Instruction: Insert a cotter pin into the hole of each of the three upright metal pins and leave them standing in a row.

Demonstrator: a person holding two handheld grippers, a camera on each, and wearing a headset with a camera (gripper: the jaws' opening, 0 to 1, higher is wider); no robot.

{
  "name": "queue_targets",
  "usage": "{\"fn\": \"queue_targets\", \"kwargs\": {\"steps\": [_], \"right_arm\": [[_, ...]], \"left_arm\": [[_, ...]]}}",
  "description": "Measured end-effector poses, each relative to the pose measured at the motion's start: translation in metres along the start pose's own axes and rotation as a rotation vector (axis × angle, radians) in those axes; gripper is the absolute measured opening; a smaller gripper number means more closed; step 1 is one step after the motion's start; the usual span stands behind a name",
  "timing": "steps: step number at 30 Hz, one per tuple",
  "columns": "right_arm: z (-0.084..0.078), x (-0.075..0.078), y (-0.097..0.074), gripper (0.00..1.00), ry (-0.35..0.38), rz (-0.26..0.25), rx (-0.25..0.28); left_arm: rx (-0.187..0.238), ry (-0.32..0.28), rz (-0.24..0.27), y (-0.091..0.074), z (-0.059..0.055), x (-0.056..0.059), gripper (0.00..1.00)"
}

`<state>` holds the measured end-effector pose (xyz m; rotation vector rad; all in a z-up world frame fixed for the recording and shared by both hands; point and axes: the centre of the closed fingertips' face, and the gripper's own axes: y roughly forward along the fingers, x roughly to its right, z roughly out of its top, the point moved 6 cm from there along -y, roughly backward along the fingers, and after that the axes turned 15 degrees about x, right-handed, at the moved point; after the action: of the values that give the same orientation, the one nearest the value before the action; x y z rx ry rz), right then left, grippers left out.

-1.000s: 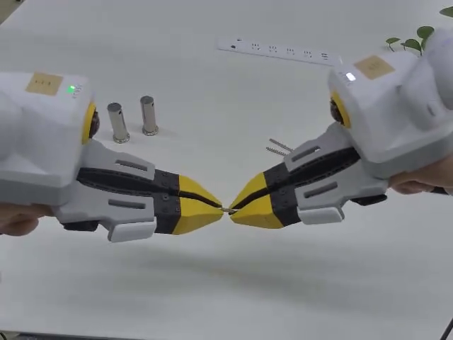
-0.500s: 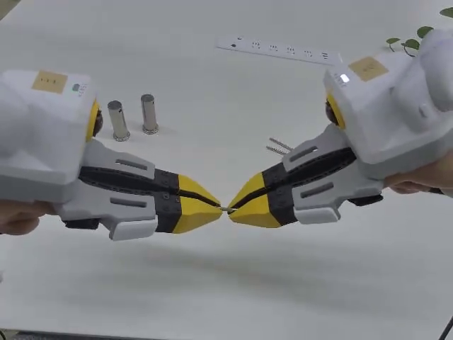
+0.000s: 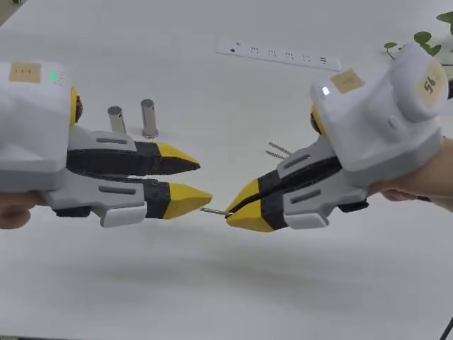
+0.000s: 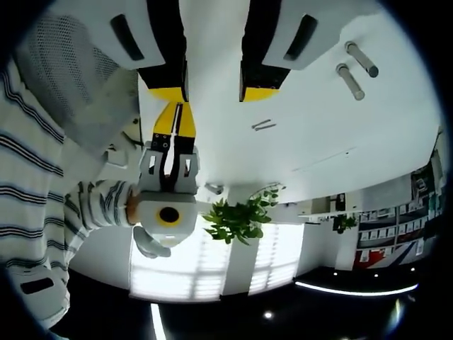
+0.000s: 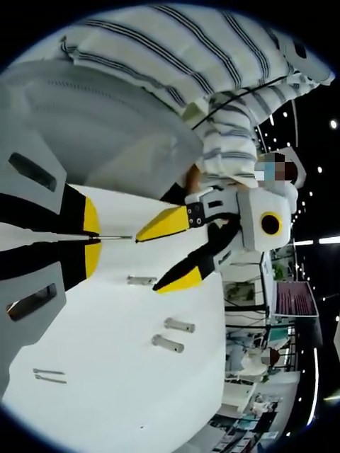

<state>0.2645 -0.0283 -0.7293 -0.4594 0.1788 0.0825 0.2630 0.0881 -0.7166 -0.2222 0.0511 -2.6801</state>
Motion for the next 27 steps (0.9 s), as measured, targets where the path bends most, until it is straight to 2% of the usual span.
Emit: {"fn": "queue_targets", "kwargs": {"steps": [7,10,13,16,17,21,23,27], "right_arm": [[-0.004,0.006,-0.001,0.03,0.041,-0.06,0.001],[-0.006,0.007,0.0,0.03,0.048,-0.082,0.001],[-0.009,0.009,-0.001,0.03,0.054,-0.104,-0.017],[-0.012,0.009,-0.001,0.03,0.059,-0.122,-0.024],[-0.013,0.01,-0.002,0.03,0.061,-0.13,-0.025],[-0.014,0.011,-0.002,0.03,0.069,-0.156,-0.027],[-0.016,0.012,-0.002,0.03,0.072,-0.171,-0.036],[-0.021,0.013,-0.001,0.03,0.093,-0.19,-0.047]], "left_arm": [[-0.044,0.025,0.07,-0.015,-0.009,-0.018,0.33],[-0.092,0.028,0.104,-0.021,-0.018,-0.024,0.33],[-0.11,0.017,0.123,-0.025,-0.028,-0.029,0.34],[-0.133,0.012,0.135,-0.028,-0.036,-0.032,0.34],[-0.155,0.026,0.139,-0.03,-0.042,-0.035,0.34],[-0.203,0.021,0.145,-0.034,-0.058,-0.043,0.34],[-0.217,0.03,0.148,-0.035,-0.062,-0.046,0.33],[-0.213,0.045,0.151,-0.034,-0.063,-0.051,0.32]]}}
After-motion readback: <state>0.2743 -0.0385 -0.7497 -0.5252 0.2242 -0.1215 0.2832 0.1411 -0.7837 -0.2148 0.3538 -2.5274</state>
